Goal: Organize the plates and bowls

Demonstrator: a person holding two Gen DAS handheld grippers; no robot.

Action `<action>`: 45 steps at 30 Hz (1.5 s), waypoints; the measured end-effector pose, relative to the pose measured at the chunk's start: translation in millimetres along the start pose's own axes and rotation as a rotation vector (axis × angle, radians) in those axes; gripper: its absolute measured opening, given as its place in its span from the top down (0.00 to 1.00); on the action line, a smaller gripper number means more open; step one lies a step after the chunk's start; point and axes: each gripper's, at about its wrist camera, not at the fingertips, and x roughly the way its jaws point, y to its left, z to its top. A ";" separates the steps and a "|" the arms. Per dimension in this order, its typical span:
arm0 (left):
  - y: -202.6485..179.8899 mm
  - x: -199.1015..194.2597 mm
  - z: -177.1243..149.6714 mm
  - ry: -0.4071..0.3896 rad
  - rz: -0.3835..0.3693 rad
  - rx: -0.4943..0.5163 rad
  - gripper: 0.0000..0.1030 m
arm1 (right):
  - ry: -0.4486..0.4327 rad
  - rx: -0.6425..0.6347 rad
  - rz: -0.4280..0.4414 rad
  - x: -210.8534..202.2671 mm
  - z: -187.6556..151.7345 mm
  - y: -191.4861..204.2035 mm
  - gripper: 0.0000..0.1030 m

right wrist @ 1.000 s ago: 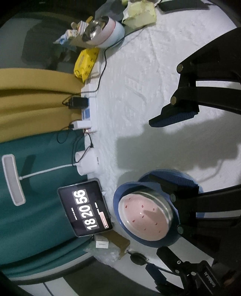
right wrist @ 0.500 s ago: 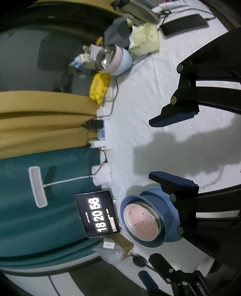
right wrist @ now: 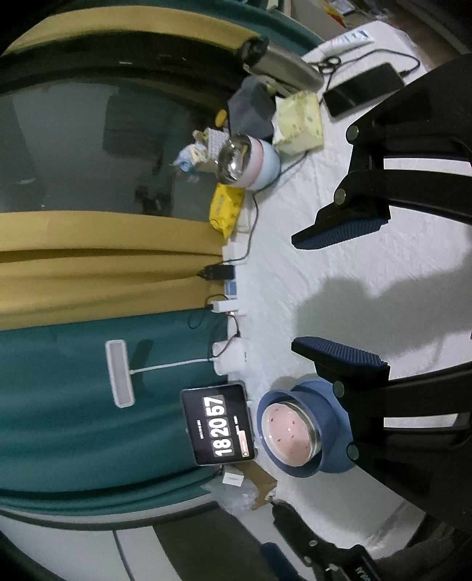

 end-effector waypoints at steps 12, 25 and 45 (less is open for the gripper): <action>6.6 -46.4 14.6 -0.115 0.021 0.003 0.17 | -0.096 0.005 -0.007 -52.1 7.9 2.8 0.48; 23.1 -92.4 23.4 -0.203 0.051 -0.028 0.17 | -0.230 0.003 0.007 -118.2 14.5 10.6 0.47; 31.6 -115.6 27.9 -0.256 0.063 -0.053 0.17 | -0.299 0.012 0.027 -153.3 17.1 9.9 0.43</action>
